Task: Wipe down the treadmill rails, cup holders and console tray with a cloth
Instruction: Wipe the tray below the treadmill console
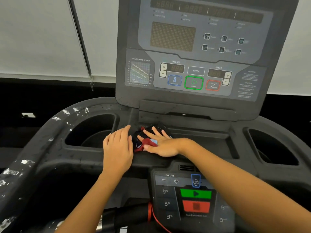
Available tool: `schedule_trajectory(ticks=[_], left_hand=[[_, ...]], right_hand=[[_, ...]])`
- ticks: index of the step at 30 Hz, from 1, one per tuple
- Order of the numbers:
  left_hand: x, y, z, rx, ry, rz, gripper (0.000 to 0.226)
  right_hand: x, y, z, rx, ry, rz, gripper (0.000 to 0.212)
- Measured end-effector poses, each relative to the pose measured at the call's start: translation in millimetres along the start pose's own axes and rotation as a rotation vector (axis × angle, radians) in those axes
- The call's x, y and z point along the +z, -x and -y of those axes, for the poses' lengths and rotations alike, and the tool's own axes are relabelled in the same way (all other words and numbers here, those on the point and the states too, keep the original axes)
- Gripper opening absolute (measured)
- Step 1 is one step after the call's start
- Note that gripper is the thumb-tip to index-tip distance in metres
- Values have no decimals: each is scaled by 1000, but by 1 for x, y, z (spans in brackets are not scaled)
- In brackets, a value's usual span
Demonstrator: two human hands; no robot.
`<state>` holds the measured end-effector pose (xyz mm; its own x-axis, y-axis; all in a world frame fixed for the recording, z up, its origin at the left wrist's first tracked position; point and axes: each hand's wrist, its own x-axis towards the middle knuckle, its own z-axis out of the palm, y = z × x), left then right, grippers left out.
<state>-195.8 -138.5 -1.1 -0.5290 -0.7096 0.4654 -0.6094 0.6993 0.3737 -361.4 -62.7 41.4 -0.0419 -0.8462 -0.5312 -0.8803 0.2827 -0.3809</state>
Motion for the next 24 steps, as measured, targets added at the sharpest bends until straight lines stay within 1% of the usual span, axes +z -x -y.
schedule_trajectory(ticks=[2, 4, 6, 8, 9, 12, 13, 17, 18, 20, 21, 24], left_hand=[[0, -1, 1, -18, 8, -6, 42], [0, -1, 2, -41, 29, 1, 44], [-2, 0, 3, -66, 69, 20, 47], [-8, 3, 7, -93, 126, 30, 43], [-13, 4, 9, -110, 161, 33, 41], [-32, 8, 17, -188, 264, 11, 41], [-38, 9, 22, -215, 303, -6, 41], [-57, 11, 38, -297, 451, -80, 40], [-60, 11, 40, -312, 467, -86, 38], [-65, 11, 41, -341, 483, -82, 38], [-66, 11, 41, -352, 487, -76, 38], [-65, 14, 40, -374, 506, -49, 38]], right_hand=[[5, 1, -1, 7, -84, 37, 48], [9, 0, -2, -27, -84, 66, 49], [14, -3, -4, -61, -69, 76, 55], [17, -2, -2, -109, -75, 75, 65], [17, 1, 0, -129, -76, 80, 66], [7, 18, 8, -174, -90, 119, 46], [6, 21, 11, -185, -84, 127, 43], [22, 12, 38, -247, 67, 171, 47], [28, 4, 46, -243, 95, 166, 52], [33, -9, 61, -202, 102, 103, 66], [33, -11, 69, -184, 98, 73, 67], [28, -11, 90, -231, 166, -21, 56]])
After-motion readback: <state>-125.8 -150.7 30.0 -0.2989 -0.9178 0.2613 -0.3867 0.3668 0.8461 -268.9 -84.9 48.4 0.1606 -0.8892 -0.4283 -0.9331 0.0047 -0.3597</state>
